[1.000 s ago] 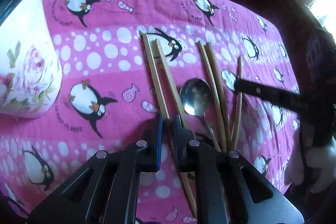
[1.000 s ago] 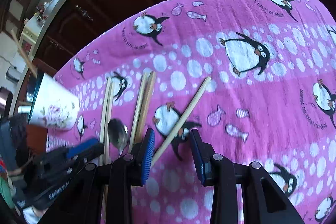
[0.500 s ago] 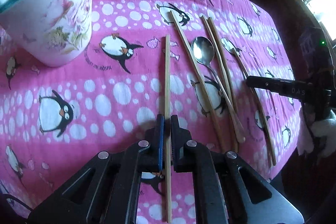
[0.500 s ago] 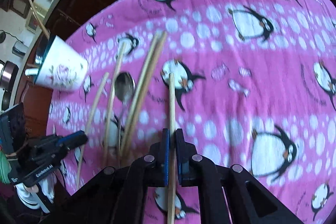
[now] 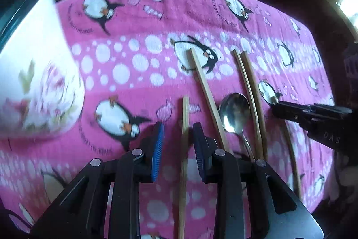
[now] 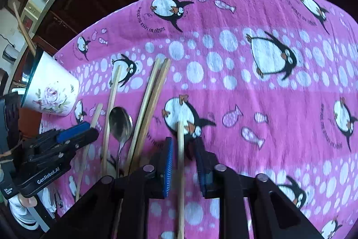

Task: Organize utensils
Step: 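Lift and carry both held chopsticks up over the teal-rimmed cup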

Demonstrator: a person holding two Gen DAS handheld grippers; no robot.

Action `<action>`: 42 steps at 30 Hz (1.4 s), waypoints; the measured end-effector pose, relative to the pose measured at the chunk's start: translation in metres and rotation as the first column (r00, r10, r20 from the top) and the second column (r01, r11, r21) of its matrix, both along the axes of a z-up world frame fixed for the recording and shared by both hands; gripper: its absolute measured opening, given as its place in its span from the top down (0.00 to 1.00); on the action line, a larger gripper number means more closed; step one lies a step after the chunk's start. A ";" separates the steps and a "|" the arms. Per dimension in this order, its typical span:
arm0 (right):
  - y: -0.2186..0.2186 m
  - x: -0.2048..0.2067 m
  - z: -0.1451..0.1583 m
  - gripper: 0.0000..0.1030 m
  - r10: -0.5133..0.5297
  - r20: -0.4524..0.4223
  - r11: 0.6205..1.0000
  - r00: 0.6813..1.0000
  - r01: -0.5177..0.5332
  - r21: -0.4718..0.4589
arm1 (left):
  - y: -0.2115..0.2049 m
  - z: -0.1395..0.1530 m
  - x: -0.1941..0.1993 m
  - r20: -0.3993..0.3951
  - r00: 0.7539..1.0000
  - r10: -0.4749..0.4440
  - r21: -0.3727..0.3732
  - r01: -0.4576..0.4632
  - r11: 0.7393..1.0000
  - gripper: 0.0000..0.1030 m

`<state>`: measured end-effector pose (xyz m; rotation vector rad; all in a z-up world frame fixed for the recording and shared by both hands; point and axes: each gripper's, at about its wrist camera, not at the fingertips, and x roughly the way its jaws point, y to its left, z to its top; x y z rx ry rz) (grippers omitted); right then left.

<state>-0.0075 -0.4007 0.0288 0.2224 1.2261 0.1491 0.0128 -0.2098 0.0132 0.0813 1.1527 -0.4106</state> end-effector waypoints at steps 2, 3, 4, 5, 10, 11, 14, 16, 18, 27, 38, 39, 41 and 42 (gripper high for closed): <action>0.004 0.002 0.002 0.95 0.007 0.006 1.000 1.000 -0.007 -0.008 | -0.005 0.001 -0.002 0.022 0.999 -0.034 0.019 0.033 0.999 0.96; 0.005 0.002 0.004 0.95 0.012 0.011 1.000 1.000 -0.012 0.000 | -0.004 0.001 -0.002 0.012 0.999 -0.044 0.009 0.044 0.999 0.96; 0.007 0.001 0.008 0.95 0.018 0.019 1.000 1.000 -0.018 0.006 | 0.000 0.004 -0.002 -0.005 0.999 -0.044 -0.023 0.044 0.999 0.96; 0.009 -0.001 0.014 0.95 0.026 0.034 1.000 0.999 -0.026 0.012 | 0.005 0.008 -0.003 -0.008 0.999 -0.041 -0.047 0.041 0.998 0.96; 0.013 -0.018 0.058 0.95 0.053 0.135 0.997 0.989 -0.060 0.042 | 0.032 0.041 -0.016 0.029 0.999 -0.036 -0.120 0.039 0.992 0.96; 0.014 -0.021 0.067 0.95 0.057 0.157 0.997 0.986 -0.065 0.046 | 0.039 0.051 -0.021 0.043 0.999 -0.032 -0.139 0.038 0.990 0.96; 0.015 -0.036 0.095 0.95 0.063 0.224 0.995 0.973 -0.078 0.059 | 0.054 0.073 -0.035 0.083 0.996 -0.024 -0.166 0.038 0.985 0.96; 0.019 -0.046 0.113 0.95 0.070 0.263 0.994 0.962 -0.088 0.057 | 0.060 0.088 -0.044 0.109 0.994 -0.015 -0.181 0.035 0.983 0.96; 0.023 -0.055 0.128 0.95 0.080 0.296 0.993 0.952 -0.101 0.056 | 0.072 0.103 -0.055 0.135 0.991 0.003 -0.204 0.025 0.979 0.96; 0.045 -0.080 0.175 0.95 0.117 0.387 0.988 0.914 -0.148 0.052 | 0.105 0.152 -0.091 0.240 0.969 0.052 -0.256 0.012 0.967 0.96; 0.077 -0.083 0.209 0.95 0.165 0.446 0.978 0.880 -0.206 0.044 | 0.135 0.190 -0.110 0.309 0.946 0.102 -0.286 -0.010 0.958 0.96; 0.079 -0.082 0.211 0.95 0.169 0.451 0.977 0.876 -0.211 0.044 | 0.138 0.194 -0.110 0.314 0.943 0.108 -0.292 -0.012 0.956 0.96; 0.083 -0.082 0.217 0.95 0.173 0.462 0.975 0.870 -0.217 0.044 | 0.144 0.200 -0.111 0.321 0.940 0.118 -0.301 -0.016 0.953 0.96; 0.084 -0.081 0.220 0.95 0.175 0.466 0.974 0.868 -0.221 0.045 | 0.146 0.203 -0.111 0.326 0.938 0.122 -0.306 -0.017 0.952 0.96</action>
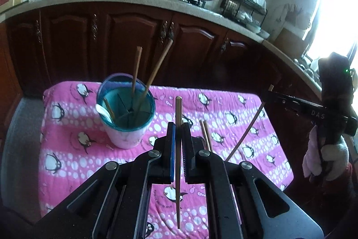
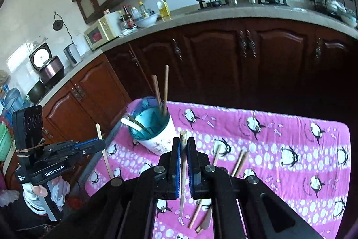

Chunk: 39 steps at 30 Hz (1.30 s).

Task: Organize utensils
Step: 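Lift and carry both held chopsticks up over the teal-rimmed cup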

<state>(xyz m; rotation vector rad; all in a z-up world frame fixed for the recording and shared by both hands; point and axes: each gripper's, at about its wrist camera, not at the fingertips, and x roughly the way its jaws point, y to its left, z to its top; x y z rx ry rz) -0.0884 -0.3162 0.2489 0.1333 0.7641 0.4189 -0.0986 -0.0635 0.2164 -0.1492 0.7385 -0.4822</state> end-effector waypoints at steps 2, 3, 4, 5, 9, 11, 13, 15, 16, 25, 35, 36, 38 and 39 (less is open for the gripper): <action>0.003 0.001 0.005 0.95 0.007 0.007 1.000 1.000 -0.007 0.006 | 0.008 0.008 0.000 0.013 1.000 0.012 -0.014 -0.011 1.000 0.96; 0.004 0.002 0.008 0.95 0.010 0.012 1.000 1.000 -0.010 0.009 | 0.013 0.013 0.000 0.020 1.000 0.020 -0.026 -0.019 0.999 0.96; 0.006 0.003 0.010 0.95 0.012 0.016 1.000 1.000 -0.013 0.012 | 0.017 0.016 0.002 0.023 0.999 0.025 -0.035 -0.024 0.999 0.96; 0.007 0.003 0.013 0.95 0.016 0.021 1.000 1.000 -0.016 0.016 | 0.022 0.021 0.003 0.029 0.999 0.035 -0.047 -0.033 0.998 0.96; 0.013 0.008 0.025 0.95 0.030 0.044 0.999 0.999 -0.031 0.029 | 0.037 0.039 0.012 0.059 0.995 0.076 -0.076 -0.071 0.995 0.96; 0.018 0.012 0.032 0.95 0.034 0.058 0.999 0.998 -0.037 0.036 | 0.042 0.050 0.017 0.089 0.991 0.101 -0.079 -0.094 0.992 0.96; 0.022 0.016 0.040 0.95 0.038 0.074 0.998 0.997 -0.041 0.038 | 0.046 0.058 0.024 0.104 0.988 0.117 -0.085 -0.109 0.990 0.96; 0.027 0.021 0.047 0.95 0.044 0.087 0.998 0.995 -0.048 0.044 | 0.050 0.067 0.034 0.121 0.981 0.150 -0.087 -0.140 0.986 0.96; 0.030 0.023 0.050 0.95 0.046 0.094 0.998 0.995 -0.051 0.045 | 0.051 0.072 0.040 0.141 0.975 0.172 -0.076 -0.163 0.984 0.96; 0.053 0.063 0.071 0.95 0.047 0.135 0.995 0.990 -0.059 0.084 | 0.051 0.083 0.095 0.251 0.924 0.287 -0.019 -0.292 0.956 0.96; 0.082 0.115 0.051 0.95 0.023 0.140 0.997 0.990 -0.033 0.072 | 0.040 0.044 0.162 0.255 0.905 0.341 0.044 -0.363 0.931 0.96; 0.083 0.119 0.045 0.95 0.021 0.131 0.997 0.991 -0.031 0.076 | 0.039 0.041 0.164 0.253 0.905 0.341 0.049 -0.364 0.930 0.96; 0.083 0.125 0.036 0.95 0.008 0.129 0.996 0.992 -0.019 0.086 | 0.037 0.030 0.170 0.247 0.908 0.339 0.065 -0.364 0.929 0.96; 0.083 0.127 0.032 0.95 0.004 0.130 0.995 0.992 -0.017 0.094 | 0.037 0.028 0.171 0.247 0.908 0.338 0.071 -0.365 0.928 0.96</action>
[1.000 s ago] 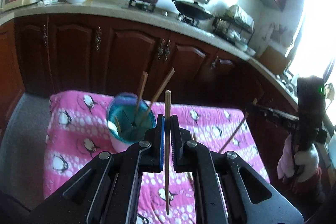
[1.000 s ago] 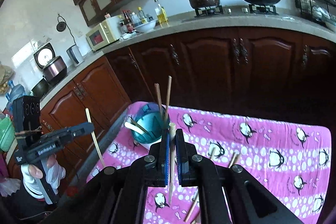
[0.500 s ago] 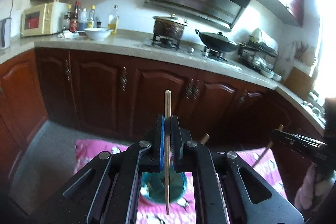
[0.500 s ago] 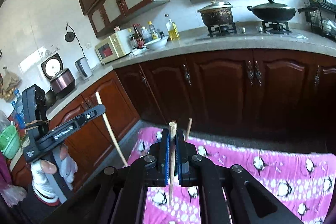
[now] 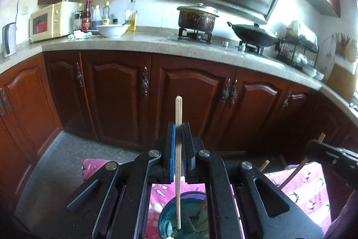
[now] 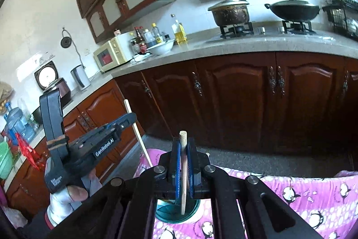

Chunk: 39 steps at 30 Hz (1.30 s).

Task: Organize utensils
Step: 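Lift and carry both held chopsticks up over the teal-rimmed cup, then open the left tool to drop its chopstick in the cup while the right tool releases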

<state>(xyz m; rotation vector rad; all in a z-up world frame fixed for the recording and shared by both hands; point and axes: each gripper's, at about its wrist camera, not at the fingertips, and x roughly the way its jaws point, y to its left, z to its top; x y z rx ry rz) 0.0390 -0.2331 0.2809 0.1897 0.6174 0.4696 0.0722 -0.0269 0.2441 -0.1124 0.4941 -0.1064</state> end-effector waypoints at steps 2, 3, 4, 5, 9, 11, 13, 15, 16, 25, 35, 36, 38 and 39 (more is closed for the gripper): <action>0.000 0.003 -0.007 0.95 0.003 -0.013 1.000 1.000 -0.003 0.007 | -0.003 -0.008 0.001 -0.008 1.000 -0.001 0.017 0.001 1.000 0.96; 0.001 0.006 -0.012 0.95 0.009 -0.028 1.000 1.000 -0.009 0.008 | -0.004 -0.012 0.001 -0.016 1.000 -0.005 0.023 0.006 1.000 0.96; 0.002 0.008 -0.016 0.95 0.012 -0.040 1.000 0.999 -0.012 0.003 | -0.005 -0.015 0.000 -0.022 1.000 -0.008 0.029 0.009 1.000 0.96; 0.003 0.008 -0.022 0.95 0.016 -0.051 1.000 0.999 -0.016 -0.003 | -0.006 -0.018 -0.001 -0.030 0.999 -0.011 0.034 0.012 0.999 0.96; 0.006 0.014 -0.044 0.95 0.024 -0.107 1.000 0.994 -0.024 0.000 | -0.007 -0.033 -0.004 -0.071 0.997 -0.019 0.032 0.021 0.999 0.96; 0.006 0.017 -0.057 0.95 0.022 -0.136 1.000 0.990 -0.022 -0.003 | -0.007 -0.040 -0.006 -0.092 0.996 -0.020 0.026 0.022 0.999 0.96; 0.006 0.018 -0.068 0.95 0.018 -0.159 1.000 0.987 -0.019 -0.006 | -0.007 -0.045 -0.008 -0.109 0.994 -0.019 0.020 0.022 1.000 0.96; 0.005 0.019 -0.078 0.95 0.018 -0.182 1.000 0.983 -0.019 -0.004 | -0.008 -0.049 -0.011 -0.120 0.992 -0.023 0.020 0.025 0.999 0.96; 0.005 0.019 -0.082 0.95 0.023 -0.194 1.000 0.981 -0.023 -0.001 | -0.009 -0.051 -0.012 -0.126 0.992 -0.025 0.022 0.028 0.999 0.96; -0.006 0.016 -0.097 0.67 0.012 -0.240 1.000 0.971 -0.015 -0.009 | -0.009 -0.055 -0.018 -0.172 0.984 -0.048 0.012 0.051 0.999 0.92; -0.015 0.002 -0.099 0.62 0.003 -0.260 1.000 0.965 -0.009 -0.020 | 0.000 -0.048 -0.038 -0.183 0.982 -0.047 -0.041 0.040 0.998 0.59; -0.014 0.000 -0.099 0.62 0.002 -0.262 1.000 0.965 -0.008 -0.023 | -0.001 -0.048 -0.040 -0.184 0.982 -0.043 -0.033 0.037 0.999 0.59; -0.015 -0.004 -0.100 0.62 0.002 -0.264 1.000 0.965 -0.010 -0.029 | -0.002 -0.047 -0.045 -0.183 0.982 -0.038 -0.016 0.036 0.999 0.59; -0.016 -0.007 -0.100 0.62 0.001 -0.265 0.999 0.964 -0.010 -0.032 | -0.003 -0.046 -0.048 -0.180 0.983 -0.037 -0.008 0.036 0.999 0.59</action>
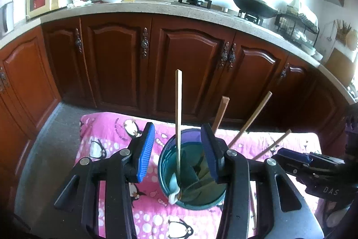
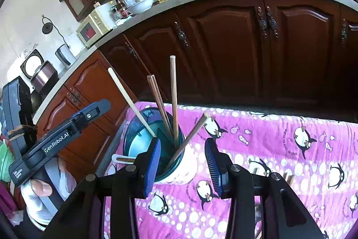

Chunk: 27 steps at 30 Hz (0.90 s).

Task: Organize utensils
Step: 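Open the left tool to drop its chopstick in the cup while the right tool releases, then move both open tools back toward the remaining chopsticks and metal spoon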

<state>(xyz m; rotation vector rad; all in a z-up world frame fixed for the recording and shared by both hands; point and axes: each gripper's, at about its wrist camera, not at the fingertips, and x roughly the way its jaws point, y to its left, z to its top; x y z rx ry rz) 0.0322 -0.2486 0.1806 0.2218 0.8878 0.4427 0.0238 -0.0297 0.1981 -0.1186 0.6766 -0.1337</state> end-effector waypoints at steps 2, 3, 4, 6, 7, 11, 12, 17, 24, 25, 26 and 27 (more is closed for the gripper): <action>0.000 -0.005 0.000 0.62 0.000 0.002 1.000 1.000 0.000 -0.003 | -0.002 0.001 -0.005 0.005 1.000 0.003 0.016 -0.003 1.000 0.59; -0.001 -0.009 0.001 0.62 -0.002 0.005 1.000 1.000 0.002 -0.006 | -0.002 0.001 -0.009 0.008 1.000 0.005 0.024 -0.005 1.000 0.59; -0.001 -0.011 0.002 0.62 -0.002 0.008 1.000 1.000 0.002 -0.009 | -0.002 0.002 -0.011 0.009 1.000 0.005 0.025 -0.006 1.000 0.59; -0.003 -0.018 0.005 0.62 -0.003 0.018 1.000 1.000 0.003 -0.018 | -0.003 0.003 -0.017 0.015 1.000 0.005 0.030 -0.006 1.000 0.59; -0.004 -0.021 0.005 0.62 -0.003 0.022 1.000 1.000 0.004 -0.021 | -0.003 0.003 -0.021 0.019 1.000 0.007 0.033 -0.007 0.999 0.59; -0.010 -0.037 0.012 0.62 -0.014 0.050 0.999 0.999 0.017 -0.042 | -0.007 0.007 -0.036 0.029 1.000 0.006 0.035 -0.007 0.999 0.57; -0.012 -0.042 0.014 0.62 -0.018 0.058 0.999 0.998 0.021 -0.045 | -0.009 0.008 -0.040 0.033 0.999 0.004 0.037 -0.005 0.999 0.57; -0.023 -0.061 0.021 0.61 -0.032 0.079 0.997 0.996 0.038 -0.071 | -0.024 0.011 -0.063 0.051 0.998 -0.024 0.067 0.020 0.998 0.56; -0.041 -0.090 0.026 0.60 -0.059 0.097 0.993 0.994 0.068 -0.095 | -0.049 0.006 -0.087 0.044 0.996 -0.077 0.071 0.074 0.995 0.41; -0.045 -0.095 0.027 0.58 -0.063 0.099 0.992 0.993 0.073 -0.099 | -0.054 0.004 -0.091 0.038 0.995 -0.088 0.065 0.085 0.994 0.41; -0.048 -0.100 0.027 0.58 -0.066 0.101 0.992 0.993 0.077 -0.104 | -0.057 0.002 -0.093 0.031 0.995 -0.094 0.065 0.092 0.994 0.41; -0.051 -0.103 0.027 0.58 -0.069 0.101 0.991 0.992 0.080 -0.109 | -0.061 0.000 -0.095 0.024 0.994 -0.103 0.065 0.101 0.993 0.41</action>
